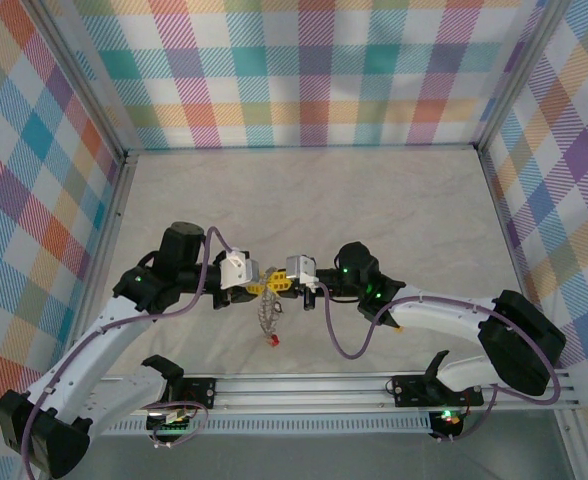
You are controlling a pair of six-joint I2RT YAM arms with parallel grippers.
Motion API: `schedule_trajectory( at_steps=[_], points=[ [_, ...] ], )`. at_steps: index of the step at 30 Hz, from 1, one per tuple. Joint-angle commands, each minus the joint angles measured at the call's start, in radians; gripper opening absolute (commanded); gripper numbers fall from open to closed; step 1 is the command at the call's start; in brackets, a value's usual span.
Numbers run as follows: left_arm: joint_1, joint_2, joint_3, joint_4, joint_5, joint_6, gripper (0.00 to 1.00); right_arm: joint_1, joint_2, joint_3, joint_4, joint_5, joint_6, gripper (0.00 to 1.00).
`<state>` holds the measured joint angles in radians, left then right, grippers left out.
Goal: Put the keys on the keyring
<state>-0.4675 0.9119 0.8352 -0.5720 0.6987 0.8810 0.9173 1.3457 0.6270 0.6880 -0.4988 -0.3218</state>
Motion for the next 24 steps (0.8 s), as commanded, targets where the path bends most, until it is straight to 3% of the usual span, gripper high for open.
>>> schedule_trajectory(
  at_steps=[1,7,15,24],
  points=[
    [0.008,-0.015,-0.028,0.004,-0.006,0.019,0.23,0.006,-0.009,0.025,0.060,-0.046,0.012,0.00],
    [0.008,-0.019,-0.024,0.019,-0.021,0.010,0.15,0.006,0.009,0.048,0.053,-0.078,0.015,0.00],
    [0.007,-0.037,-0.020,0.062,0.006,-0.019,0.22,0.006,0.017,0.052,0.045,-0.080,0.013,0.00],
    [0.009,-0.047,-0.018,0.077,0.028,-0.021,0.22,0.006,0.021,0.051,0.042,-0.079,0.013,0.00]
  ],
)
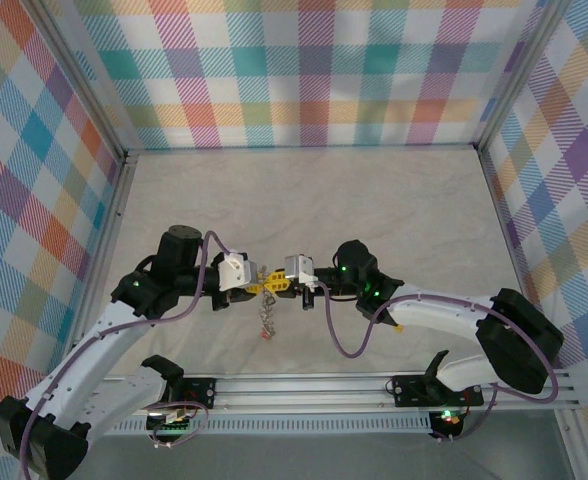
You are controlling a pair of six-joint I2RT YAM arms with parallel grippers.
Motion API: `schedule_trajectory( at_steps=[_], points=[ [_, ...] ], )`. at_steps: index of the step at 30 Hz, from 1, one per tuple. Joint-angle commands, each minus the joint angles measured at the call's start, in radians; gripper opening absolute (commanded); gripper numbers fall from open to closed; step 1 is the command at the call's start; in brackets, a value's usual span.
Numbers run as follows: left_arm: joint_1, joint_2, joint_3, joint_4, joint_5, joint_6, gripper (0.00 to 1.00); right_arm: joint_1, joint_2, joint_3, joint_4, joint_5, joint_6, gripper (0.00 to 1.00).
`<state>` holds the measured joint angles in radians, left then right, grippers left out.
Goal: Put the keys on the keyring
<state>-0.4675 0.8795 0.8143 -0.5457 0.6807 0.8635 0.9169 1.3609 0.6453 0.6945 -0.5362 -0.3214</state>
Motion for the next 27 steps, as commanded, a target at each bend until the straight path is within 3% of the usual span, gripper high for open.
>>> schedule_trajectory(
  at_steps=[1,6,12,13,15,27],
  points=[
    [0.007,-0.015,0.003,0.047,0.048,-0.002,0.19,0.007,0.006,0.032,0.036,-0.041,0.013,0.00],
    [0.007,-0.010,0.011,0.043,0.077,-0.005,0.00,0.007,0.011,0.034,0.038,-0.041,0.015,0.00],
    [0.008,0.028,0.061,-0.038,0.109,0.022,0.00,0.007,0.010,-0.014,0.051,-0.004,0.002,0.00],
    [0.007,0.029,0.062,-0.043,0.102,0.024,0.00,0.006,0.005,-0.026,0.051,0.013,0.005,0.13],
    [0.007,0.028,0.060,-0.052,0.090,0.030,0.00,0.006,-0.011,-0.040,0.045,0.028,0.001,0.21],
    [0.001,0.043,0.069,-0.114,0.084,0.079,0.00,0.007,-0.024,-0.006,-0.032,0.019,-0.029,0.24]
  ],
)
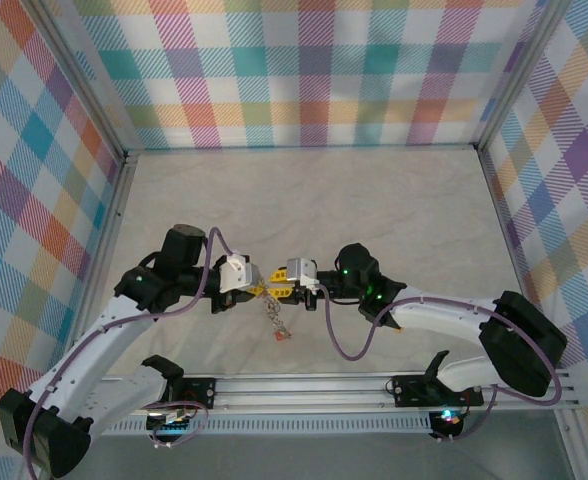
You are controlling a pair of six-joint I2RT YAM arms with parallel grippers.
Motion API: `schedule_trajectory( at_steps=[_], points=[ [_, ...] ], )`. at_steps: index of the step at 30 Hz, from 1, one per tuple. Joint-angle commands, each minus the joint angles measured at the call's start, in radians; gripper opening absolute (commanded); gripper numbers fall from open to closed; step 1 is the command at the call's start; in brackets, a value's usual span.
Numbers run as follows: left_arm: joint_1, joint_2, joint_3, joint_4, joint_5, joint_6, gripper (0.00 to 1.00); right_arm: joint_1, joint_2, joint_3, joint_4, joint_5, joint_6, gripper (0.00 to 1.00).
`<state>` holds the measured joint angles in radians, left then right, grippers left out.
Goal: Put the keys on the keyring
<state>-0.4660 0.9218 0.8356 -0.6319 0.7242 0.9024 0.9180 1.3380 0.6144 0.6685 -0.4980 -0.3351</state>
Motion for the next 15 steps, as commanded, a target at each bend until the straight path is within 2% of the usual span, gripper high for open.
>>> schedule_trajectory(
  at_steps=[1,11,13,15],
  points=[
    [-0.002,0.003,0.052,-0.037,0.035,0.044,0.00,0.005,0.002,0.028,-0.006,-0.022,-0.016,0.24],
    [-0.032,0.051,0.089,-0.097,0.000,0.072,0.00,0.007,0.027,0.058,-0.024,-0.074,-0.015,0.20],
    [-0.037,0.072,0.100,-0.112,0.007,0.079,0.00,0.008,0.030,0.063,-0.030,-0.079,-0.016,0.17],
    [-0.042,0.088,0.108,-0.115,0.005,0.083,0.00,0.009,0.035,0.064,-0.031,-0.073,-0.019,0.09]
  ],
)
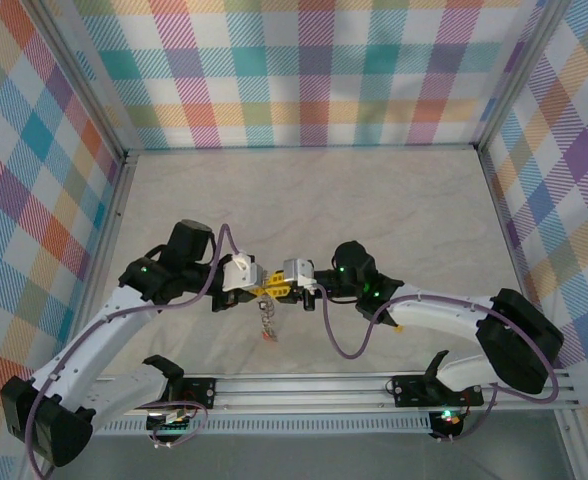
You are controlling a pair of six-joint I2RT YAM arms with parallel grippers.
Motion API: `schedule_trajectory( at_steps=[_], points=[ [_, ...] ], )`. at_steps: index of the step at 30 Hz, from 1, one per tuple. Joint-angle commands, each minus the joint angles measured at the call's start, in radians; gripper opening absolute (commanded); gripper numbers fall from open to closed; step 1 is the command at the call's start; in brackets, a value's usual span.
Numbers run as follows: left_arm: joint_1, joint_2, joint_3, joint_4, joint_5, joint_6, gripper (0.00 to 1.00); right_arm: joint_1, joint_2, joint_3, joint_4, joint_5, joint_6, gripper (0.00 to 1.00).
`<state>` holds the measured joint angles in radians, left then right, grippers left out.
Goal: Put the keys on the keyring
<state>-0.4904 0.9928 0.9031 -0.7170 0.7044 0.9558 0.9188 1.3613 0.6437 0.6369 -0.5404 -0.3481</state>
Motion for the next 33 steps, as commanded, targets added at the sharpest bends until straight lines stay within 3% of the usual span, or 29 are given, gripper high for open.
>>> schedule_trajectory(
  at_steps=[1,2,5,8,13,20,25,30,33],
  points=[
    [-0.021,0.022,0.043,-0.032,0.023,0.030,0.00,0.008,0.013,0.035,0.001,-0.027,-0.008,0.06],
    [-0.022,0.024,0.048,-0.032,0.021,0.029,0.00,0.008,0.015,0.033,0.001,-0.026,-0.010,0.00],
    [-0.022,0.019,0.049,-0.017,0.017,0.016,0.00,0.008,0.018,0.026,0.028,-0.012,-0.004,0.00],
    [-0.021,-0.004,0.024,0.017,0.032,-0.004,0.17,0.008,0.014,0.003,0.095,0.017,0.014,0.00],
    [-0.020,-0.032,-0.004,0.052,0.030,-0.032,0.19,0.006,0.012,-0.011,0.150,0.001,0.035,0.00],
    [-0.020,-0.040,-0.013,0.100,0.052,-0.057,0.17,0.007,0.031,-0.035,0.227,-0.008,0.074,0.00],
    [-0.021,-0.021,-0.007,0.098,0.042,-0.051,0.00,0.009,0.042,-0.031,0.248,-0.029,0.083,0.00],
    [-0.021,-0.031,-0.026,0.114,0.030,-0.053,0.00,0.009,0.039,-0.027,0.208,-0.017,0.067,0.00],
    [-0.020,-0.045,-0.044,0.135,-0.017,-0.060,0.00,0.009,0.004,-0.027,0.094,0.017,0.011,0.22]
  ],
)
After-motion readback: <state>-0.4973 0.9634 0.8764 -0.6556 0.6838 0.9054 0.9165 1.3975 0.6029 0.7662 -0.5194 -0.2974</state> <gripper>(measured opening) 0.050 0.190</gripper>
